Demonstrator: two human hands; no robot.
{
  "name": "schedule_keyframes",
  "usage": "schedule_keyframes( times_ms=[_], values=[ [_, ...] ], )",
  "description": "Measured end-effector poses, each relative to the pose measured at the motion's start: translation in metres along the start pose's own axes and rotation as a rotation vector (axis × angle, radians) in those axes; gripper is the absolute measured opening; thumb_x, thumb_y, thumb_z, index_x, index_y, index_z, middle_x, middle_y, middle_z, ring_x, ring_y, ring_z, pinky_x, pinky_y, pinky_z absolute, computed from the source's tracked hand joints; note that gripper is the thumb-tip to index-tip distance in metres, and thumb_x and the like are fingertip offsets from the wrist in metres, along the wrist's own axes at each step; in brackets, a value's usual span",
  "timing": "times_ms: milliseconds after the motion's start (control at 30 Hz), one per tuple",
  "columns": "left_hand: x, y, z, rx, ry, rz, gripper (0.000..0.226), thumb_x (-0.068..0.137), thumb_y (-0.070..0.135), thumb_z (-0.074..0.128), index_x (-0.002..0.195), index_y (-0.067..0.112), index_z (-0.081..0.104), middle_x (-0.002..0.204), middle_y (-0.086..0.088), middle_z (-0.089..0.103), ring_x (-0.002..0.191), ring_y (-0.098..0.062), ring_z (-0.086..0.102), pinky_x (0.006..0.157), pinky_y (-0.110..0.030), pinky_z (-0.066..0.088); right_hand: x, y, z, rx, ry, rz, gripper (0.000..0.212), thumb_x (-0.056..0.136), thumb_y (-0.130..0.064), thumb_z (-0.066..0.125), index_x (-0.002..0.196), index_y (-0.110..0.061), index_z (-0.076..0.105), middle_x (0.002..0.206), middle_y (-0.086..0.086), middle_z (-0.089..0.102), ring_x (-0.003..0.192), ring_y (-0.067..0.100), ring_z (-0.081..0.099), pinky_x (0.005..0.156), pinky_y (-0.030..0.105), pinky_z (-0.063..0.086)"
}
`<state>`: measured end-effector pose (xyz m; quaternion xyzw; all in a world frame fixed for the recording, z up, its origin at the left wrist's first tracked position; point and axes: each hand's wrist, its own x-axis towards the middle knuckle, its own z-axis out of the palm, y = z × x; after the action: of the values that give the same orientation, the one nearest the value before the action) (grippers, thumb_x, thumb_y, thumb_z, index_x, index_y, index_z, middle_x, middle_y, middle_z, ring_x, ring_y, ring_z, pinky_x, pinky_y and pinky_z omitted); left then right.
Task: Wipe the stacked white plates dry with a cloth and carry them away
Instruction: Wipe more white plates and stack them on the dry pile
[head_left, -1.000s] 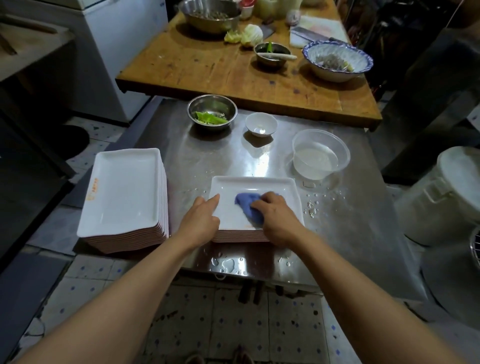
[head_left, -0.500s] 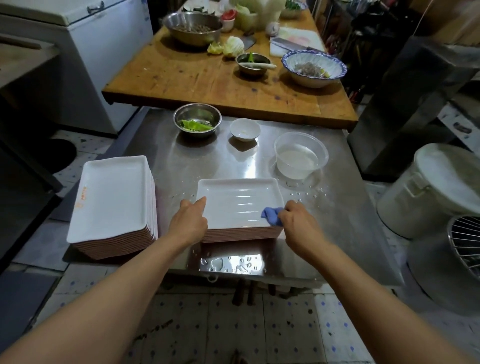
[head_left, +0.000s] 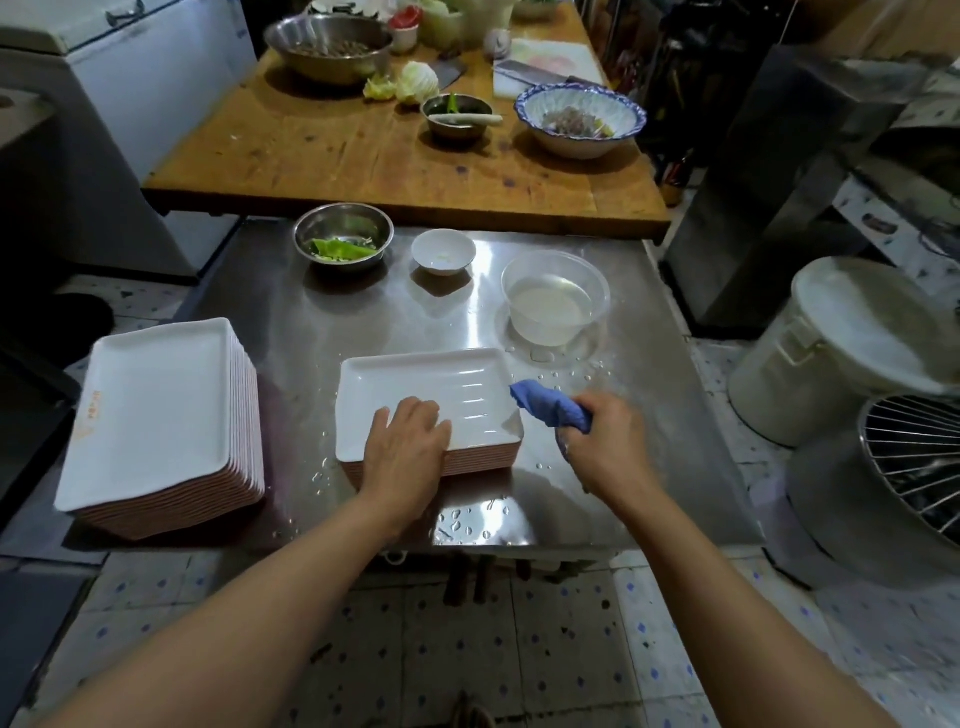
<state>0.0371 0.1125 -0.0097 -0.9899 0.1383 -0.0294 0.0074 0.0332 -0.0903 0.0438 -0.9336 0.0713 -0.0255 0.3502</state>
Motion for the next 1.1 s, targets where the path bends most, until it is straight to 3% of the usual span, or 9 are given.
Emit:
schedule_keyframes(
  times_ms=[133, 233, 367, 467, 633, 833, 967, 1033, 1100],
  values=[
    [-0.004, 0.002, -0.003, -0.054, 0.151, 0.068, 0.024, 0.056, -0.004, 0.077, 0.075, 0.01, 0.072, 0.091, -0.002, 0.07, 0.091, -0.027, 0.063, 0.067, -0.034, 0.047, -0.004, 0.003, 0.0, 0.048, 0.0, 0.021, 0.013, 0.08, 0.007, 0.049, 0.075, 0.004, 0.061, 0.068, 0.021, 0.057, 0.059, 0.033, 0.053, 0.053, 0.039, 0.049],
    [-0.004, 0.002, -0.008, -0.133, 0.229, 0.094, 0.027, 0.047, -0.007, 0.082, 0.065, 0.012, 0.073, 0.083, 0.003, 0.072, 0.081, -0.026, 0.065, 0.058, -0.03, 0.046, -0.006, 0.003, -0.001, 0.064, 0.009, 0.027, 0.012, 0.078, 0.005, 0.05, 0.072, 0.003, 0.06, 0.065, 0.022, 0.056, 0.053, 0.021, 0.045, 0.046, 0.033, 0.043],
    [-0.009, -0.003, -0.014, -0.252, 0.256, 0.093, 0.024, 0.053, -0.005, 0.083, 0.068, 0.012, 0.073, 0.083, 0.002, 0.073, 0.08, -0.025, 0.067, 0.059, -0.03, 0.049, -0.008, -0.002, -0.004, 0.098, 0.025, 0.034, 0.011, 0.079, 0.004, 0.05, 0.074, 0.004, 0.059, 0.067, 0.024, 0.056, 0.05, 0.022, 0.044, 0.044, 0.035, 0.045],
    [-0.007, -0.006, -0.026, -0.305, 0.252, 0.054, 0.02, 0.062, -0.006, 0.074, 0.076, 0.005, 0.068, 0.075, -0.009, 0.069, 0.071, -0.031, 0.066, 0.061, -0.036, 0.05, -0.01, -0.007, -0.008, 0.132, 0.078, 0.047, 0.009, 0.08, 0.001, 0.052, 0.076, 0.005, 0.059, 0.07, 0.025, 0.057, 0.051, 0.036, 0.053, 0.043, 0.043, 0.049],
    [0.007, -0.013, -0.067, -0.283, 0.317, -0.039, 0.012, 0.088, 0.022, 0.06, 0.093, 0.011, 0.057, 0.073, -0.01, 0.065, 0.066, -0.036, 0.059, 0.055, -0.032, 0.03, -0.016, -0.029, -0.022, 0.35, 0.155, 0.077, 0.008, 0.073, 0.0, 0.056, 0.066, -0.003, 0.061, 0.063, 0.017, 0.06, 0.036, 0.01, 0.052, 0.034, 0.016, 0.041],
    [-0.005, -0.031, -0.116, -0.721, 0.43, -0.219, 0.01, 0.091, 0.02, 0.057, 0.089, 0.011, 0.053, 0.077, -0.005, 0.061, 0.07, -0.025, 0.053, 0.06, -0.031, 0.031, -0.014, -0.079, -0.038, 0.444, 0.19, -0.053, 0.009, 0.083, -0.011, 0.059, 0.081, -0.008, 0.067, 0.087, 0.012, 0.065, 0.082, 0.028, 0.061, 0.075, 0.043, 0.052],
    [-0.026, -0.041, -0.14, -0.977, 0.44, -0.253, 0.008, 0.09, 0.013, 0.058, 0.083, 0.013, 0.054, 0.071, 0.004, 0.058, 0.066, -0.013, 0.051, 0.06, -0.027, 0.033, -0.023, -0.133, -0.035, 0.483, 0.191, -0.271, 0.025, 0.096, -0.011, 0.048, 0.113, -0.005, 0.065, 0.121, 0.008, 0.057, 0.11, 0.012, 0.052, 0.101, 0.026, 0.04],
    [-0.036, -0.046, -0.147, -1.107, 0.42, -0.278, 0.008, 0.091, 0.012, 0.057, 0.083, 0.012, 0.056, 0.071, 0.004, 0.06, 0.066, -0.011, 0.052, 0.064, -0.028, 0.04, -0.03, -0.156, -0.028, 0.388, 0.243, -0.412, 0.028, 0.095, -0.007, 0.05, 0.119, 0.0, 0.062, 0.124, 0.011, 0.053, 0.114, 0.015, 0.05, 0.101, 0.02, 0.035],
    [-0.046, -0.051, -0.152, -1.232, 0.395, -0.299, 0.007, 0.092, 0.011, 0.056, 0.085, 0.011, 0.057, 0.075, -0.003, 0.063, 0.068, -0.014, 0.055, 0.069, -0.036, 0.046, -0.035, -0.173, -0.02, 0.299, 0.278, -0.538, 0.03, 0.089, -0.006, 0.059, 0.118, -0.001, 0.061, 0.119, 0.014, 0.051, 0.112, 0.022, 0.049, 0.099, 0.026, 0.037]
  ],
)
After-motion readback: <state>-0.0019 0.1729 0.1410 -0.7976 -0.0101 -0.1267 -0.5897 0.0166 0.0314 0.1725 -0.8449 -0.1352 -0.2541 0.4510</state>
